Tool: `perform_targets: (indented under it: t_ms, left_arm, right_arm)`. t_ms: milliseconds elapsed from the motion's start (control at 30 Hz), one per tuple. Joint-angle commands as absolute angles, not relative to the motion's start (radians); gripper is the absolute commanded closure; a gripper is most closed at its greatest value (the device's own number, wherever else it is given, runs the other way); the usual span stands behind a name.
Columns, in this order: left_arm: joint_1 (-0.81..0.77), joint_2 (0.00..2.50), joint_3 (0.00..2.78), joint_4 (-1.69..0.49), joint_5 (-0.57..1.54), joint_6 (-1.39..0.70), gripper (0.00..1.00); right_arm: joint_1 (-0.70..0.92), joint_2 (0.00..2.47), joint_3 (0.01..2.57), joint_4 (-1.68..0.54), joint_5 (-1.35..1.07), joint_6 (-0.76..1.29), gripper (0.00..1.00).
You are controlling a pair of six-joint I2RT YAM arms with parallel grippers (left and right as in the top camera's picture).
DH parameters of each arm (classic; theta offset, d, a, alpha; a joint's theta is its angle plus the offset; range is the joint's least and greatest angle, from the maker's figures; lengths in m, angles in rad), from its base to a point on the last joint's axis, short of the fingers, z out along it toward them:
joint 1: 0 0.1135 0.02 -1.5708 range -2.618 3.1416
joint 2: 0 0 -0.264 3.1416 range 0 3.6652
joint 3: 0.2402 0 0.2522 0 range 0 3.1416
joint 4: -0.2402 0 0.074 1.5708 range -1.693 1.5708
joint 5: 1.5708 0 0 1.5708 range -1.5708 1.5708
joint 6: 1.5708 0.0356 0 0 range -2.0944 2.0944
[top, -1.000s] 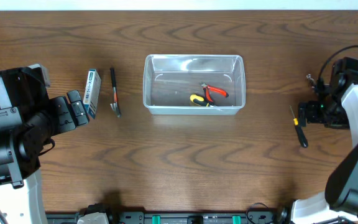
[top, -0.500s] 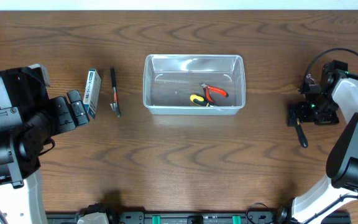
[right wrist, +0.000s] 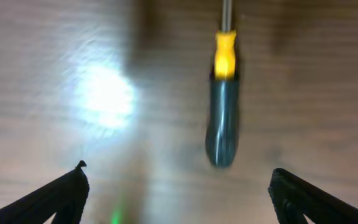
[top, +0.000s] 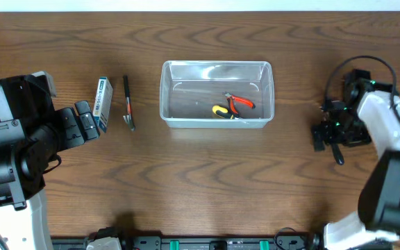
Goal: Pack container
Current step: 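Lower the right gripper onto the small yellow-handled screwdriver and grasp it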
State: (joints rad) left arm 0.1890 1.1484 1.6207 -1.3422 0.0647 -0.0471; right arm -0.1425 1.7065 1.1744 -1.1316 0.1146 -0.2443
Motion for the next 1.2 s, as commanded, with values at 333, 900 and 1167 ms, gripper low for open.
perform_targets:
  t_ms: [333, 900, 1167]
  left_arm:
    - [0.194, 1.151, 1.639, -1.346, 0.067, -0.030, 0.02]
    - [0.194, 1.151, 1.639, -1.346, 0.067, -0.030, 0.02]
    - [0.194, 1.151, 1.639, -1.346, 0.067, -0.030, 0.02]
  right_arm:
    - [-0.150, 1.583, 1.050, -1.015, 0.139, -0.400, 0.01]
    - [-0.189, 1.752, 1.045, -0.836, 0.142, -0.472, 0.07]
    - [-0.190, 1.852, 1.045, -0.815, 0.113, -0.464, 0.12]
